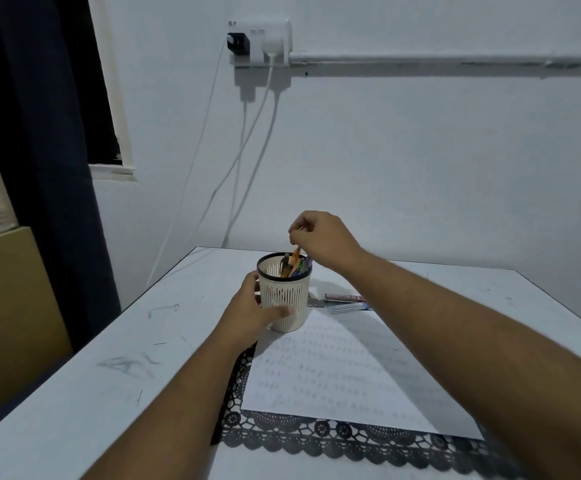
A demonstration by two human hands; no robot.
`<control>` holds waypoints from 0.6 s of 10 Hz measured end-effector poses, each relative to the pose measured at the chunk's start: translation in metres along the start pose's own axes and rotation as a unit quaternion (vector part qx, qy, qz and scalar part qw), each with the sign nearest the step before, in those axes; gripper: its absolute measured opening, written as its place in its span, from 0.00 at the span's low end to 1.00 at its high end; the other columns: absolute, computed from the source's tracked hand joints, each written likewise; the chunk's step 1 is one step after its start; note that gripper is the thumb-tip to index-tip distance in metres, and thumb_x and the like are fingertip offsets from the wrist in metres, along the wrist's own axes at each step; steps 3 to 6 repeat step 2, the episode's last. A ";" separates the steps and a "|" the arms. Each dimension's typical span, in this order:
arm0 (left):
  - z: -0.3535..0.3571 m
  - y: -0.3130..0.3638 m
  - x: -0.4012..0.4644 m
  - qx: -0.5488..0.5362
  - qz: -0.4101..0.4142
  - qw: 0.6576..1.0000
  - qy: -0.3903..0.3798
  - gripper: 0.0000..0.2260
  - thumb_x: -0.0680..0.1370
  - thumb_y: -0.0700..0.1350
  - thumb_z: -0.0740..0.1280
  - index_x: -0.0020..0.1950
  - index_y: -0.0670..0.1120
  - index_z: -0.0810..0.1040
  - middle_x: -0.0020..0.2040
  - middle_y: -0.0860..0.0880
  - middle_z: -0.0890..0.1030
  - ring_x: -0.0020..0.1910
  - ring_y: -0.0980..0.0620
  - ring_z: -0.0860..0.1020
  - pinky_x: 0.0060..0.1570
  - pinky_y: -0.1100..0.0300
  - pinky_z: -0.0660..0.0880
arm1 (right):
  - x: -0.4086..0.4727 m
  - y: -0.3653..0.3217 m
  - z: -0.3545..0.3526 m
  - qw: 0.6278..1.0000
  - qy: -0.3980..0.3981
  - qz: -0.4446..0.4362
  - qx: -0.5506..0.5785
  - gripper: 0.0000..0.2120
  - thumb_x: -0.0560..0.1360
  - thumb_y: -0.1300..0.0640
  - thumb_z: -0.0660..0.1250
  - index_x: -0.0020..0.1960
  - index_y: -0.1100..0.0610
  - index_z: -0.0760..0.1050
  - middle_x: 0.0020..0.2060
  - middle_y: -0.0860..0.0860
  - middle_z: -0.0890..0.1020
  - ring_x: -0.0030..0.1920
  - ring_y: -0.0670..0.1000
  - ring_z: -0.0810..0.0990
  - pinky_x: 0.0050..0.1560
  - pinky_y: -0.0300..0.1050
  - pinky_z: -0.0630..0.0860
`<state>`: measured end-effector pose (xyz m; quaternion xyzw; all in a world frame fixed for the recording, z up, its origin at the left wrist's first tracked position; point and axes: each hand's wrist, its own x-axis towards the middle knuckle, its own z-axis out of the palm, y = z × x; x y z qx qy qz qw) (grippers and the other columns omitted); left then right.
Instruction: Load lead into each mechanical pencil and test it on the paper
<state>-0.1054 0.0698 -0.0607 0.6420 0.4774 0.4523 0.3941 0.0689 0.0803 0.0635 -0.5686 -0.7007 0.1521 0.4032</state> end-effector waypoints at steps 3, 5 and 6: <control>0.000 0.009 -0.003 0.040 0.063 0.995 0.070 0.46 0.71 0.47 0.81 0.80 0.57 0.57 0.74 0.56 0.67 0.73 0.53 0.68 0.66 0.54 0.72 | -0.018 0.020 -0.028 0.991 0.101 -0.010 0.089 0.05 0.78 0.56 0.69 0.52 0.51 0.82 0.46 0.48 0.84 0.42 0.45 0.80 0.42 0.38 0.74; 0.000 0.009 -0.003 0.040 0.063 0.995 0.070 0.46 0.71 0.47 0.81 0.80 0.57 0.57 0.74 0.56 0.67 0.73 0.53 0.68 0.66 0.54 0.72 | -0.018 0.020 -0.028 0.991 0.101 -0.010 0.089 0.05 0.78 0.56 0.69 0.52 0.51 0.82 0.46 0.48 0.84 0.42 0.45 0.80 0.42 0.38 0.74; 0.000 0.009 -0.003 0.040 0.063 0.995 0.070 0.46 0.71 0.47 0.81 0.80 0.57 0.57 0.74 0.56 0.67 0.73 0.53 0.68 0.66 0.54 0.72 | -0.018 0.020 -0.028 0.991 0.101 -0.010 0.089 0.05 0.78 0.56 0.69 0.52 0.51 0.82 0.46 0.48 0.84 0.42 0.45 0.80 0.42 0.38 0.74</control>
